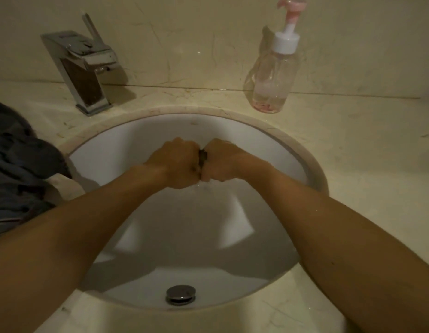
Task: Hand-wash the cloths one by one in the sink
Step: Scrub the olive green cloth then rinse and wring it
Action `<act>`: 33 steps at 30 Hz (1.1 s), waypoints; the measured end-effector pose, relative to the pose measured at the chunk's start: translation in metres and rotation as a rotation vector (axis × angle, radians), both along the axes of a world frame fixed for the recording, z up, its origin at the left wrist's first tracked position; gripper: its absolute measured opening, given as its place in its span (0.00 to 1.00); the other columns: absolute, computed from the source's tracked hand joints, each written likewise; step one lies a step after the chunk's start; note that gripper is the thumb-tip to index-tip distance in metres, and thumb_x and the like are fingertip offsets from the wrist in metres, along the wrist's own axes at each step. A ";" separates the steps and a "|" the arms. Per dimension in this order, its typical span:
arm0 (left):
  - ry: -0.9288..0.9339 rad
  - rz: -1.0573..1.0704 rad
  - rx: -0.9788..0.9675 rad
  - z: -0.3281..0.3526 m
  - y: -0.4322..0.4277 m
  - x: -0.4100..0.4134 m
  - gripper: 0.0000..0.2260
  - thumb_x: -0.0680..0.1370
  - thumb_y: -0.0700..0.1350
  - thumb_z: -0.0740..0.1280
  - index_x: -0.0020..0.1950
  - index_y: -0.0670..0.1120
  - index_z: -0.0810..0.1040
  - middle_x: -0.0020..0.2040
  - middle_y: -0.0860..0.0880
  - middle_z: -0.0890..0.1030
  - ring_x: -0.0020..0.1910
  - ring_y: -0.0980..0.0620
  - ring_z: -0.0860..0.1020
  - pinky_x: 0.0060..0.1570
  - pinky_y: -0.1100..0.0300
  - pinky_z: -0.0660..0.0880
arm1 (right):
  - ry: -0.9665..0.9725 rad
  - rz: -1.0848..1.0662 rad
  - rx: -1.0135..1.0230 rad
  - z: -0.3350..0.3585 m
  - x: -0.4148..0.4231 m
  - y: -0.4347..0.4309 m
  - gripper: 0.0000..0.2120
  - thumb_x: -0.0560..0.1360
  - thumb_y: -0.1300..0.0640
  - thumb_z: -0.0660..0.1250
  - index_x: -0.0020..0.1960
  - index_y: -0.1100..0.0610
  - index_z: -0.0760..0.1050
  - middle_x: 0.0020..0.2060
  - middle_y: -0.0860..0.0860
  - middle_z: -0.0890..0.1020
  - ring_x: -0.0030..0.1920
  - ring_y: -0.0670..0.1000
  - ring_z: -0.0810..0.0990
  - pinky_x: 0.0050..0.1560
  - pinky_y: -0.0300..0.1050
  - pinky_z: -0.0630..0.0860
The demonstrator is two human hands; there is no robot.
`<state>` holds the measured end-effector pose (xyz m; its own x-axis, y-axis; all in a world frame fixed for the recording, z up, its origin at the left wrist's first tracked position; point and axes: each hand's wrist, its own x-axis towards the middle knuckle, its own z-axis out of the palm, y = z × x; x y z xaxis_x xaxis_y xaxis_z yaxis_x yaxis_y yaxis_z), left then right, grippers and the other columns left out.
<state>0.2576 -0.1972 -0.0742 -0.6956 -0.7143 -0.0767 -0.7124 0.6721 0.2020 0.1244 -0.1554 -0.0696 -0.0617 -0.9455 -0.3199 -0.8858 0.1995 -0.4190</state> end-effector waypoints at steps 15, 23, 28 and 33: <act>0.186 0.233 0.581 -0.002 -0.016 0.009 0.10 0.71 0.43 0.77 0.47 0.43 0.79 0.42 0.45 0.84 0.35 0.50 0.81 0.29 0.61 0.71 | 0.196 0.280 -0.382 -0.018 -0.002 -0.007 0.14 0.74 0.54 0.72 0.56 0.51 0.71 0.45 0.49 0.78 0.44 0.52 0.78 0.38 0.43 0.71; 0.154 -0.090 -0.369 -0.017 -0.019 0.006 0.43 0.65 0.52 0.81 0.74 0.43 0.65 0.72 0.42 0.66 0.66 0.40 0.71 0.55 0.44 0.78 | -0.716 -0.289 0.256 0.006 -0.028 -0.007 0.05 0.72 0.64 0.69 0.39 0.57 0.75 0.27 0.51 0.73 0.22 0.46 0.66 0.24 0.36 0.60; 0.130 -0.115 -0.257 -0.011 -0.008 0.007 0.11 0.74 0.44 0.72 0.50 0.47 0.71 0.41 0.51 0.74 0.42 0.45 0.77 0.38 0.52 0.74 | -0.389 -0.050 0.261 0.003 -0.012 -0.001 0.11 0.70 0.64 0.70 0.32 0.57 0.73 0.27 0.51 0.72 0.25 0.49 0.67 0.28 0.41 0.62; 0.071 0.006 0.196 -0.011 -0.008 -0.001 0.08 0.74 0.39 0.69 0.36 0.49 0.76 0.36 0.50 0.79 0.36 0.50 0.78 0.36 0.58 0.74 | 0.196 0.156 -0.152 -0.006 -0.001 0.002 0.05 0.73 0.56 0.73 0.41 0.53 0.78 0.34 0.49 0.80 0.35 0.49 0.81 0.33 0.41 0.74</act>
